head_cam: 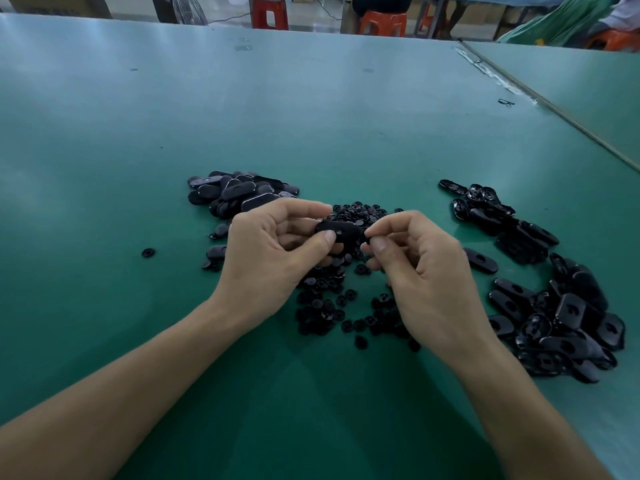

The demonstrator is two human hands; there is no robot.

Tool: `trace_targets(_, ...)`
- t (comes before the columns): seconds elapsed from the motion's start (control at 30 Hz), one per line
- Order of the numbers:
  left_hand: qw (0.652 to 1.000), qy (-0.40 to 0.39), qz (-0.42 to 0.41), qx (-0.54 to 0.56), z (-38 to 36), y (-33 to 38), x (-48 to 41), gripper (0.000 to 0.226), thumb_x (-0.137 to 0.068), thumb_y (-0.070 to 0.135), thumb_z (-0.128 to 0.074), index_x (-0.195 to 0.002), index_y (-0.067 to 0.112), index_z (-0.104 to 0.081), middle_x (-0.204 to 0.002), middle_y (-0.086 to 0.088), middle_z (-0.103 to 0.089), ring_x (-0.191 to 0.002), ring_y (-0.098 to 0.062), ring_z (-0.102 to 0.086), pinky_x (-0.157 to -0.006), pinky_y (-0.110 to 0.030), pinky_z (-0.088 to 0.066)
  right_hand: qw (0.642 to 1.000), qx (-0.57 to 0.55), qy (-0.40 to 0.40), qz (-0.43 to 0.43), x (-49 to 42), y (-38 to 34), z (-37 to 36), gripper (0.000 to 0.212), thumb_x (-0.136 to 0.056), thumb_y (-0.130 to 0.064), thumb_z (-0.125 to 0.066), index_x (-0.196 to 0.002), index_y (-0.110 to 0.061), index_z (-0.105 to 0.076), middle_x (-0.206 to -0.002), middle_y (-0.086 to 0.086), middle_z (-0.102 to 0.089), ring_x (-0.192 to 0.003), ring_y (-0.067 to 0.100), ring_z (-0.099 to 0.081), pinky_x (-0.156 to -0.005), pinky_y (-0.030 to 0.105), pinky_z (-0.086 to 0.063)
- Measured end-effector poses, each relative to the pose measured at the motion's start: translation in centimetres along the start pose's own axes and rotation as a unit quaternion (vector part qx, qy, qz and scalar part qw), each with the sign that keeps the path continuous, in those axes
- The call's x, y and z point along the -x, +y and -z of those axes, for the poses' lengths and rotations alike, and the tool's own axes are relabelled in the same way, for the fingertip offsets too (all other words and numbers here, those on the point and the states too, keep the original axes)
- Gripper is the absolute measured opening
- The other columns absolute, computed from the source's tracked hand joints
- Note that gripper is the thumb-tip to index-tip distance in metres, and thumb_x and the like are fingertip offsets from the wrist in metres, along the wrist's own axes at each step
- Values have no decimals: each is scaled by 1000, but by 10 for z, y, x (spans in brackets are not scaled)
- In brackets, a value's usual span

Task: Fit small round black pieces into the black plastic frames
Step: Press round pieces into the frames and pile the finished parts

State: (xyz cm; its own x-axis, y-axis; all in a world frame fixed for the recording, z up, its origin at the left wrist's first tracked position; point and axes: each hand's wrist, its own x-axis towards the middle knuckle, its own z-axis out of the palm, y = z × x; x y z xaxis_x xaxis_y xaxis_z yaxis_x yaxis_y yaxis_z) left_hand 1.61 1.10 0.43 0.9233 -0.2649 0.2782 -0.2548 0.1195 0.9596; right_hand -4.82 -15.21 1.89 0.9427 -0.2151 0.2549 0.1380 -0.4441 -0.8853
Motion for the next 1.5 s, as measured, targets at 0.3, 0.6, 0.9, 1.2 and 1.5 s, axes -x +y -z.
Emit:
trace_targets(0.3, 999, 11, 17, 38, -6, 2, 3, 21, -86, -9, -70, -95, 9, -70, -83, -7, -78, -74, -21, -77, -63, -23, -59, 980, -187, -7, -63, -2, -3, 1, 17, -89, -3, -71, -96, -18, -71, -80, 1, -75, -67, 6, -68, -61, 12, -48)
trace_targets(0.6, 999, 4, 25, 42, -4, 0, 1, 20, -86, -8, -72, -94, 10, -69, -82, -9, -77, -75, -22, -77, -63, -24, -59, 968, -238, 4, -77, -2, -2, 0, 14, -84, -2, -75, -90, -14, -69, -76, 4, -74, -67, 11, -69, -61, 15, -50)
trace_targets(0.9, 1000, -12, 14, 8, -3, 0, 2, 23, -83, -8, -74, -92, 13, -71, -86, -18, -75, -76, -25, -77, -66, -28, -61, 971, -228, 6, -77, -2, 0, 2, 14, -85, -2, -74, -93, -13, -72, -77, 4, -75, -68, 11, -69, -62, 16, -51)
trace_targets(1.2, 1000, -18, 22, -1, -3, 0, 2, 20, -83, -8, -75, -91, 10, -71, -85, -20, -74, -76, -32, -76, -68, -32, -62, 992, -125, 17, -30, -1, 1, -1, 17, -86, -7, -75, -91, -23, -75, -74, -6, -72, -65, 4, -63, -64, 17, -49)
trace_targets(1.5, 999, -40, 7, -19, -3, -1, 2, 23, -81, -10, -76, -90, 11, -73, -78, -4, -75, -71, -16, -71, -69, -28, -61, 997, -69, 23, -7, 1, 3, -6, 18, -85, -8, -77, -82, -26, -73, -75, -8, -74, -68, 6, -68, -63, 18, -51)
